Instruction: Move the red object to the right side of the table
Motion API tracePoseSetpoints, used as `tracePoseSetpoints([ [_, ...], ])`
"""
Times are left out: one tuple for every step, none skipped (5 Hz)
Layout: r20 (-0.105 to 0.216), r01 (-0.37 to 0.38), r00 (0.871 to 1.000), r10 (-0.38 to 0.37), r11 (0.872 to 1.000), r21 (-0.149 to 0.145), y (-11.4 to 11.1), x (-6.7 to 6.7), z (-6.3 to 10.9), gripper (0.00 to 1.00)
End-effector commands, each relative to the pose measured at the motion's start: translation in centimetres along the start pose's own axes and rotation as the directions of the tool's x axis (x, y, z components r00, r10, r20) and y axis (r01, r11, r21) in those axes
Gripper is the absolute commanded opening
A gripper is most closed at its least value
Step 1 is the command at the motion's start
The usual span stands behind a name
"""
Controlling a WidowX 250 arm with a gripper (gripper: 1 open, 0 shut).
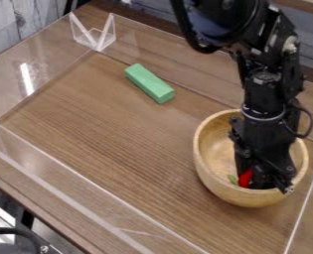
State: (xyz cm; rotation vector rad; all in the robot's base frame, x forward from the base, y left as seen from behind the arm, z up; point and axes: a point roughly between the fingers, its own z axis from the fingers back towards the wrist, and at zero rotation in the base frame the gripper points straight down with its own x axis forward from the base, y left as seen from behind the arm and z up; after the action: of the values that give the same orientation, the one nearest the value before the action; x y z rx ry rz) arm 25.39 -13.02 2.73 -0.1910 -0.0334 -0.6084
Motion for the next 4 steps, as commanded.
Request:
tracePoseSetpoints([
  [-0.049,-0.005,0.999,0.005,1.0,-0.014,-0.2,-1.3,-1.5,0.0],
  [-0.062,-0.012,0.998,0.011,1.0,-0.02,-0.2,-1.8,-1.9,0.0],
  [-0.076,-0.019,0.997,0.017,0.999,-0.027,-0.3,-2.4,-2.4,0.0],
  [-0.09,-0.026,0.996,0.023,0.999,-0.033,-0.4,-2.9,-2.6,0.0],
])
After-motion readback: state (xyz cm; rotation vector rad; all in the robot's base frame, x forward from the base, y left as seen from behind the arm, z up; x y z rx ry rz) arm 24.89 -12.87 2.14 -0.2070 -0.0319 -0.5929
